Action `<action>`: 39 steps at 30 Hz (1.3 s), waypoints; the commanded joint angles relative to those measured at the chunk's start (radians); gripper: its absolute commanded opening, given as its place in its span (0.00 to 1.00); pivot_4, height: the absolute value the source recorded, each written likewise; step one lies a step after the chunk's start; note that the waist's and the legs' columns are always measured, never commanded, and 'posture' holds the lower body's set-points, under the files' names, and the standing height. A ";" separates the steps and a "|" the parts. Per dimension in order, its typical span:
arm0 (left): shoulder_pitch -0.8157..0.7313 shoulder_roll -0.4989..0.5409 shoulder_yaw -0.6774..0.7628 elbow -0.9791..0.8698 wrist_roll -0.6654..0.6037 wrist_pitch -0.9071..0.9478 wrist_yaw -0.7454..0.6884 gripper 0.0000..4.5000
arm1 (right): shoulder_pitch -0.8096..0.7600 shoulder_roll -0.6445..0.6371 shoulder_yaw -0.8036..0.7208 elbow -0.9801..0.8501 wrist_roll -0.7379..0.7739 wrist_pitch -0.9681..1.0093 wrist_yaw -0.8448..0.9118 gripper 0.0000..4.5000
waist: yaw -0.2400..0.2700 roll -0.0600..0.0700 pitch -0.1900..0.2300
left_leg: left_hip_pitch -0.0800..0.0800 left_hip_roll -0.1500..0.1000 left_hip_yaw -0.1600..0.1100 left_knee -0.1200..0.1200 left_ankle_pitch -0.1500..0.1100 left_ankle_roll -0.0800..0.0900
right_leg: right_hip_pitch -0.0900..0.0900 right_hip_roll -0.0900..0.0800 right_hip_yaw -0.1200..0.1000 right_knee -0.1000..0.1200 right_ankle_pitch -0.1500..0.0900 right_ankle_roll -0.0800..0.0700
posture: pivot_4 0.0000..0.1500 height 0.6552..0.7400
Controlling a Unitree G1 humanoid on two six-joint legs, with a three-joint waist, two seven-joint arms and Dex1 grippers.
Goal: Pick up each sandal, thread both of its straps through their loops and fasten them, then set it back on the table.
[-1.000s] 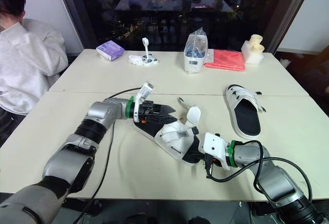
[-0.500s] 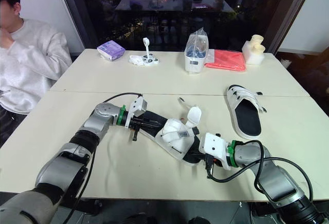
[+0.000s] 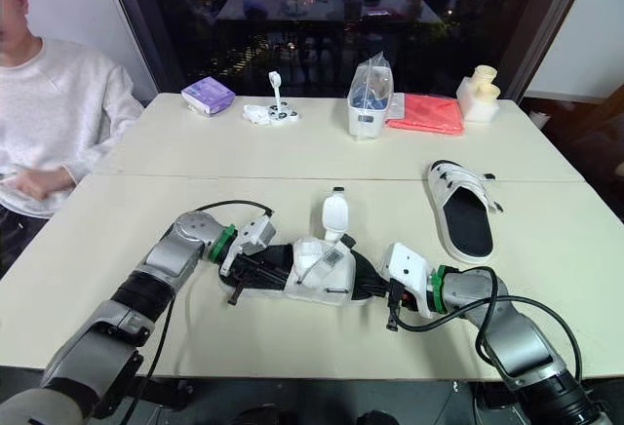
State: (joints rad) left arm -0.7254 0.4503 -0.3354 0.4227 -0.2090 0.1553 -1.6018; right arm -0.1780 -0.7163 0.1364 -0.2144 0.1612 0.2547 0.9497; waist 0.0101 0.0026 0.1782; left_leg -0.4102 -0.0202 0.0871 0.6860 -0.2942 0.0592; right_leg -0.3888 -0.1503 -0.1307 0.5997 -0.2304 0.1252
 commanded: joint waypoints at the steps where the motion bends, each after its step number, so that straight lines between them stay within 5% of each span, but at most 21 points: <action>1: 0.024 0.005 -0.001 -0.101 -0.033 0.048 -0.011 0.01 | -0.010 0.017 0.022 0.047 -0.012 -0.023 0.007 0.00 | -0.001 0.000 0.000 | 0.000 0.000 0.000 0.000 0.000 0.000 | 0.000 0.000 0.000 0.000 0.000 0.000 | 1.00 1.00; 15: -0.038 0.101 0.028 -0.008 0.040 0.001 0.021 0.01 | -0.036 0.005 0.053 0.079 -0.040 -0.036 0.041 0.00 | -0.002 0.000 0.000 | 0.000 0.000 0.000 0.000 0.000 0.000 | -0.001 0.001 0.000 0.002 0.000 0.000 | 1.00 1.00; 23: -0.156 0.109 0.116 -0.027 -0.119 0.274 0.005 0.01 | -0.043 0.004 0.058 0.082 -0.053 -0.040 0.045 0.00 | -0.002 0.000 0.000 | 0.000 0.000 0.000 0.001 0.000 0.000 | -0.001 0.001 0.000 0.003 0.000 0.000 | 1.00 1.00; 27: -0.207 0.037 0.150 -0.024 -0.144 0.375 0.099 0.28 | -0.048 0.006 0.061 0.089 -0.063 -0.045 0.048 0.00 | -0.002 0.000 0.000 | 0.000 0.000 0.000 0.002 0.000 0.000 | 0.000 0.001 0.000 0.004 0.000 0.000 | 1.00 1.00; 33: -0.235 -0.049 0.099 -0.013 -0.068 0.320 0.207 0.96 | -0.056 0.006 0.066 0.099 -0.072 -0.051 0.042 0.00 | -0.004 0.000 0.000 | 0.000 0.000 0.001 0.003 0.000 0.000 | -0.001 0.001 0.001 0.011 -0.001 0.001 | 1.00 1.00; 39: -0.265 -0.122 0.060 0.023 -0.029 0.271 0.219 0.96 | -0.054 0.006 0.066 0.103 -0.078 -0.056 0.039 0.00 | -0.003 0.000 0.000 | 0.000 0.000 0.001 0.007 0.000 0.000 | -0.001 0.000 0.001 0.011 -0.001 0.001 | 1.00 1.00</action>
State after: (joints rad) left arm -0.9565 0.3365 -0.2664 0.4461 -0.2462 0.4460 -1.3898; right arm -0.2483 -0.7074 0.1755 -0.1341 0.1106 0.1874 0.9864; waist 0.0074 0.0026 0.1781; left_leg -0.4098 -0.0200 0.0875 0.6935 -0.2940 0.0592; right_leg -0.3895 -0.1500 -0.1295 0.6107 -0.2317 0.1265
